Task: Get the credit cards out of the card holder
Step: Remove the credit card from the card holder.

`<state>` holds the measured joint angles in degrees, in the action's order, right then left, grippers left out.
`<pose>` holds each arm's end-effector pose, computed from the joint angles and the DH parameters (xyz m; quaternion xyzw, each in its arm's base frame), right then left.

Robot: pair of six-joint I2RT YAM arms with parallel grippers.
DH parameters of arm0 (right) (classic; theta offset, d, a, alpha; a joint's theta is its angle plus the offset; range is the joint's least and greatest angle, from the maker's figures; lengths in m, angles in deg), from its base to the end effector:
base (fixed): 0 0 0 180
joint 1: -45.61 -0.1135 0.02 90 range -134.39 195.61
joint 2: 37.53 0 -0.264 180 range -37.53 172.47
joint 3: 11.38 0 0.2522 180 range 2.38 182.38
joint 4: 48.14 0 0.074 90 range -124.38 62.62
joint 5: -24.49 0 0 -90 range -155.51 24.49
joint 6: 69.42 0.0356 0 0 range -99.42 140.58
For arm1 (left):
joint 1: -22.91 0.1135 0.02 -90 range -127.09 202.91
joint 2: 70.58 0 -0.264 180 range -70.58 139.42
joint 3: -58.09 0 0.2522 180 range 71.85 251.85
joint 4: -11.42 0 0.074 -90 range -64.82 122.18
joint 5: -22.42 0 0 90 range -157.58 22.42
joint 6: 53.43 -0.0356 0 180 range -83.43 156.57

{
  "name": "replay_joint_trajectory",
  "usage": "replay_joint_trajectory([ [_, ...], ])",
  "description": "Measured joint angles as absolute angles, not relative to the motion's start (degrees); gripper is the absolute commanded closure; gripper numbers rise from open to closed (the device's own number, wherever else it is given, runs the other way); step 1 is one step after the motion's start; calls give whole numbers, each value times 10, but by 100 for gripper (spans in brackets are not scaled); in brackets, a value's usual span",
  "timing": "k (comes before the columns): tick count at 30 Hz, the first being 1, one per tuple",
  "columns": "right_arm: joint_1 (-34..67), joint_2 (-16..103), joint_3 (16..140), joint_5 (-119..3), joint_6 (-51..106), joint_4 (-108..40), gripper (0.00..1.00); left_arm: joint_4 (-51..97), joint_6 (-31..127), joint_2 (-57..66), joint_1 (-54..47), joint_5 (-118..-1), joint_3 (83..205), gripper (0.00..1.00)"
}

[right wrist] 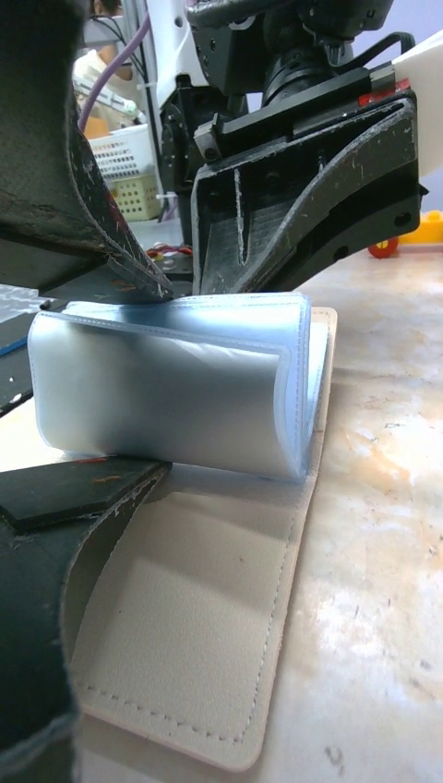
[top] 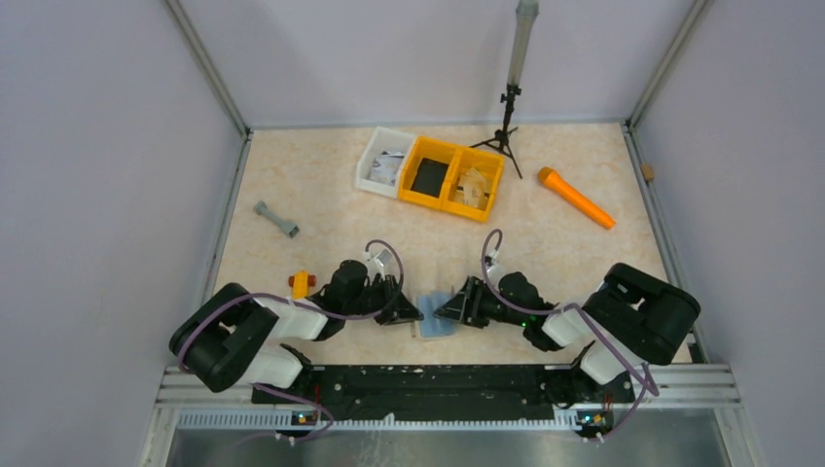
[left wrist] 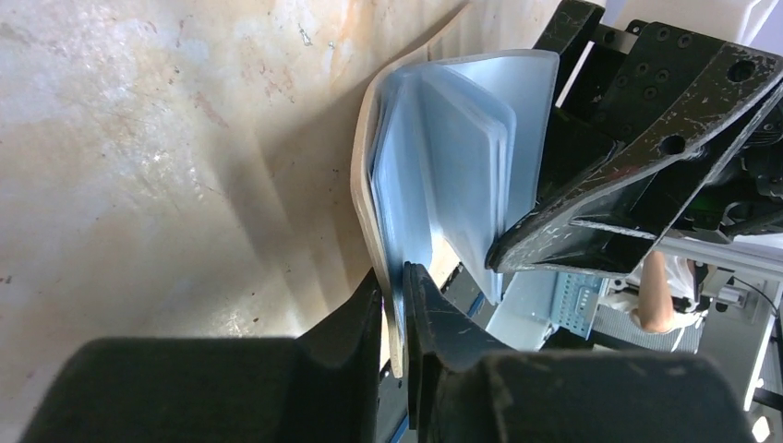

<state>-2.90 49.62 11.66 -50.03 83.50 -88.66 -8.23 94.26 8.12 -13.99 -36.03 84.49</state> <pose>0.1361 0.1683 0.1069 0.0308 0.8318 0.5118 0.2126 0.1570 -0.1412 0.1165 -0.0240 0.8540 -0.5011 0.1379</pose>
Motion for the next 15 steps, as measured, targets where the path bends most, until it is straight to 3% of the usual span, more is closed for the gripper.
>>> replay_joint_trajectory([
  [3, -32, 494, 139, -494, 821, -850, 71, -82, 938, 83, -140, -354, 845, 95],
  [7, -43, 465, 164, -507, 796, -772, 69, -81, 934, 85, -139, -354, 845, 96],
  [10, -46, 445, 170, -513, 782, -731, 51, -79, 934, 84, -139, -354, 846, 97],
  [15, -47, 438, 184, -513, 765, -696, 40, -77, 934, 84, -139, -352, 849, 97],
])
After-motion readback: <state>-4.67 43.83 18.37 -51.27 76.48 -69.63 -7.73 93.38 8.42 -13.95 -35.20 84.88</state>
